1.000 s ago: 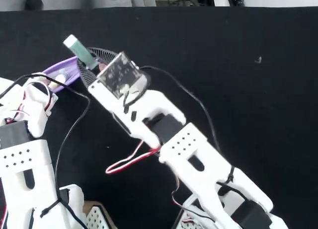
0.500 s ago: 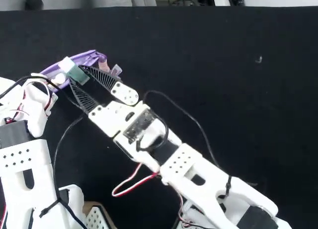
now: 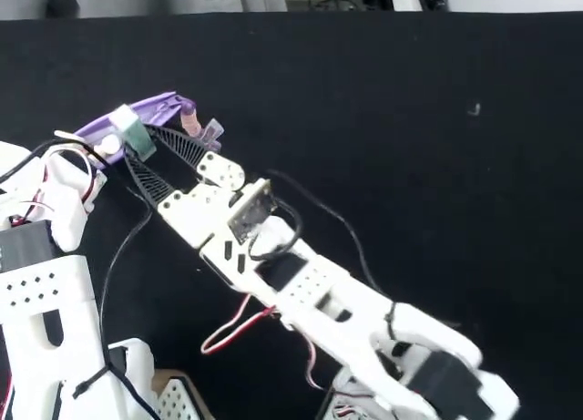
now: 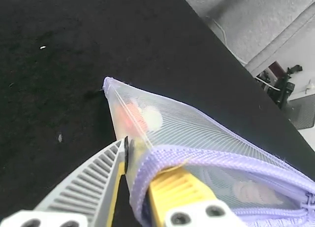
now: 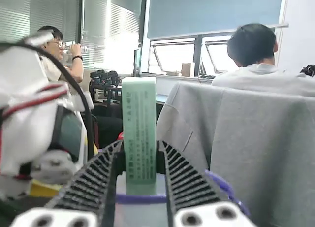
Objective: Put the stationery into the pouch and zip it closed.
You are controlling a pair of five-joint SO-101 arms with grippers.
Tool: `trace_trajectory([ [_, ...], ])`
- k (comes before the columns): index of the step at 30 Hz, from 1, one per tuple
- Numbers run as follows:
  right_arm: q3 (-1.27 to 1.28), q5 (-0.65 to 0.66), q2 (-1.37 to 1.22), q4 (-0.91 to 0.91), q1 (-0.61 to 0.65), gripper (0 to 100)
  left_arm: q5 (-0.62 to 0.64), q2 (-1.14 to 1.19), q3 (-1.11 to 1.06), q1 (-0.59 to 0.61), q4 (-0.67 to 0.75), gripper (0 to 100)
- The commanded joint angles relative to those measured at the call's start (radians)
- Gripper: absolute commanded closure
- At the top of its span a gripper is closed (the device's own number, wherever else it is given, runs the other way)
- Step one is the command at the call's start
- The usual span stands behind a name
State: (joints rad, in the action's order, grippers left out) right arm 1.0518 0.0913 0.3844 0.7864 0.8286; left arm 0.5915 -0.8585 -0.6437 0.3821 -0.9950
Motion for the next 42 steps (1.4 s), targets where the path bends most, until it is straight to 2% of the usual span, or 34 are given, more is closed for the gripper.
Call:
trace_trajectory([
  [1, -0.096, -0.008, -0.108, 0.146, -0.029, 98.8, 0.008, -0.005, 0.001, -0.015, 0.017, 97],
  [26, -0.262, -0.017, -0.401, 0.178, -0.063, 98.4, 0.009, -0.003, -0.007, 0.041, 0.018, 97],
  [30, -0.259, -0.021, -0.404, 0.178, -0.063, 87.5, 0.011, -0.003, -0.007, 0.041, 0.018, 97],
  [34, -0.259, -0.087, -0.403, 0.178, -0.069, 76.6, 0.011, -0.003, -0.007, 0.041, 0.021, 97],
  [42, -0.26, -0.089, -0.397, 0.178, -0.074, 76.5, 0.011, -0.003, -0.007, 0.044, 0.023, 97],
])
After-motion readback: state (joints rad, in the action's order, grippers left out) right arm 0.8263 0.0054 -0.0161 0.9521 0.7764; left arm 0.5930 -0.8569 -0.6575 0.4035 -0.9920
